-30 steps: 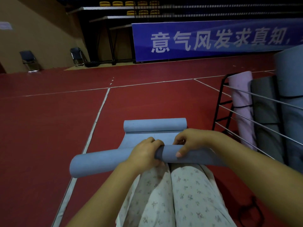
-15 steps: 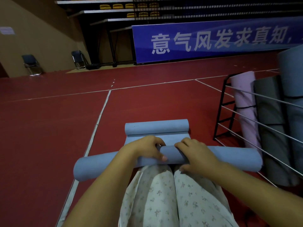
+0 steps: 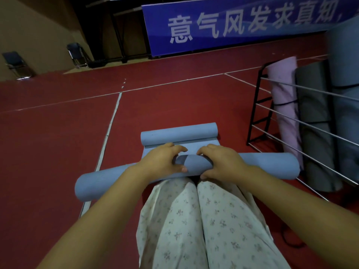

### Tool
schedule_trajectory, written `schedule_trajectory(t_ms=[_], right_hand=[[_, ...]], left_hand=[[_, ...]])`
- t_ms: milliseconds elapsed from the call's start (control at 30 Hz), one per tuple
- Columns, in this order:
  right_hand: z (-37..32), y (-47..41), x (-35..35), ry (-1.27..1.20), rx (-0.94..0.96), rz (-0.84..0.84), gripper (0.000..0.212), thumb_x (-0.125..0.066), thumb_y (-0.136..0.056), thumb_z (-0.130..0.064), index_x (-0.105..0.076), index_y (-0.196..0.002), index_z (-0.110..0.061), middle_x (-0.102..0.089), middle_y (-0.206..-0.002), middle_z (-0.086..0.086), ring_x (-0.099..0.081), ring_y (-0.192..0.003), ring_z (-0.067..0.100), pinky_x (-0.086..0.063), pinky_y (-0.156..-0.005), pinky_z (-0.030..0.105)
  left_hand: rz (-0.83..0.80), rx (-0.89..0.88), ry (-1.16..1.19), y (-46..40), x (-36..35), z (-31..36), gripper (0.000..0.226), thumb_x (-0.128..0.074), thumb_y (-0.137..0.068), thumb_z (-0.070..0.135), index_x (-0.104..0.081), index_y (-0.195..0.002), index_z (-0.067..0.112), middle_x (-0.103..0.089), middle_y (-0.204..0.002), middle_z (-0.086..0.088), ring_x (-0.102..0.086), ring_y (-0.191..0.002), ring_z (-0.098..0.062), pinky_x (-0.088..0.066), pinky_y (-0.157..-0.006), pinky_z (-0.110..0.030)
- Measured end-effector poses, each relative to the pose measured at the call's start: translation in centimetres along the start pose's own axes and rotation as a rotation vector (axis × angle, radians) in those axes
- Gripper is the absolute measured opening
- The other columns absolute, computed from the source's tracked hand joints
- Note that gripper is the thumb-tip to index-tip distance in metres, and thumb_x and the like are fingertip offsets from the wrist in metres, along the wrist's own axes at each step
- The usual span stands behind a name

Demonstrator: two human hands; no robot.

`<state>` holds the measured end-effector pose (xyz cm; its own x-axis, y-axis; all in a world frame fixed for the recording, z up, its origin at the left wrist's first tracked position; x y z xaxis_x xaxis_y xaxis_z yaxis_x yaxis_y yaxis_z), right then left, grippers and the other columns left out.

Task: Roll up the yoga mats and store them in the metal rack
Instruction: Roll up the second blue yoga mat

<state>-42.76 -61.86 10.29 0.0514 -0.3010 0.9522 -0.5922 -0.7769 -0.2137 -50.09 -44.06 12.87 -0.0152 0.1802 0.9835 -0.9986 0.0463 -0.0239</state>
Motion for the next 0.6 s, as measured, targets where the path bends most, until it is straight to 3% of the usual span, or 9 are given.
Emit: schedule_trajectory(t_ms=[100,267,433,600], right_hand=[[0.4,-0.5,0.3,-0.006,-0.036,-0.029,0.075,-0.079,-0.066,-0.048,-0.044,-0.126,-0.021,-0.058,-0.115,-0.003,-0.057,-0.102,0.02,-0.039,-0.072,0.028],[0.9,-1.6,0.4,-0.004,-0.006,-0.1,0.051,-0.079,-0.066,-0.05,-0.045,-0.094,-0.025,-0.061,-0.094,-0.002,-0.055,-0.082,0.019,-0.036,-0.063,0.031],[0.5,-2.0,0.8,0.052,-0.018,-0.128,0.045,-0.072,-0.074,-0.05,-0.051,-0.101,-0.02,-0.059,-0.097,-0.001,-0.052,-0.083,0.015,-0.035,-0.063,0.03],[-1.4,0.0,5.0,0.139,0.045,-0.079,0.042,-0.066,-0.079,-0.05,-0.05,-0.104,-0.02,-0.051,-0.092,-0.008,-0.053,-0.086,0.016,-0.031,-0.062,0.03]], left_hand=[[0.122,-0.038,-0.021,1.0,-0.9,0.2,0.056,-0.069,-0.08,0.045,-0.048,-0.125,0.019,-0.053,-0.11,-0.005,-0.053,-0.096,-0.025,-0.031,-0.067,-0.03],[0.113,-0.032,-0.01,0.9,-2.2,-0.1,0.073,-0.081,-0.065,0.044,-0.048,-0.124,0.016,-0.052,-0.11,-0.008,-0.049,-0.096,-0.026,-0.034,-0.069,-0.031],[0.062,-0.016,0.104,-0.4,-1.1,-0.9,0.059,-0.083,-0.065,0.035,-0.055,-0.115,0.021,-0.06,-0.109,-0.003,-0.056,-0.095,-0.021,-0.039,-0.07,-0.029],[0.119,-0.051,0.033,1.2,2.5,0.9,0.057,-0.079,-0.064,0.041,-0.057,-0.115,0.028,-0.062,-0.108,0.003,-0.058,-0.097,-0.018,-0.044,-0.077,-0.028]])
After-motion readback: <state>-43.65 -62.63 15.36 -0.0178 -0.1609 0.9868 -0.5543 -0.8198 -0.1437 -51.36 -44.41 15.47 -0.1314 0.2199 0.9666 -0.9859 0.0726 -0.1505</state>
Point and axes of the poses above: each hand's wrist, its own y-axis away from the middle knuckle, its own x-axis out of the back of the hand, z = x × y, the point moved 2 cm from there along -y, towards the middle knuckle
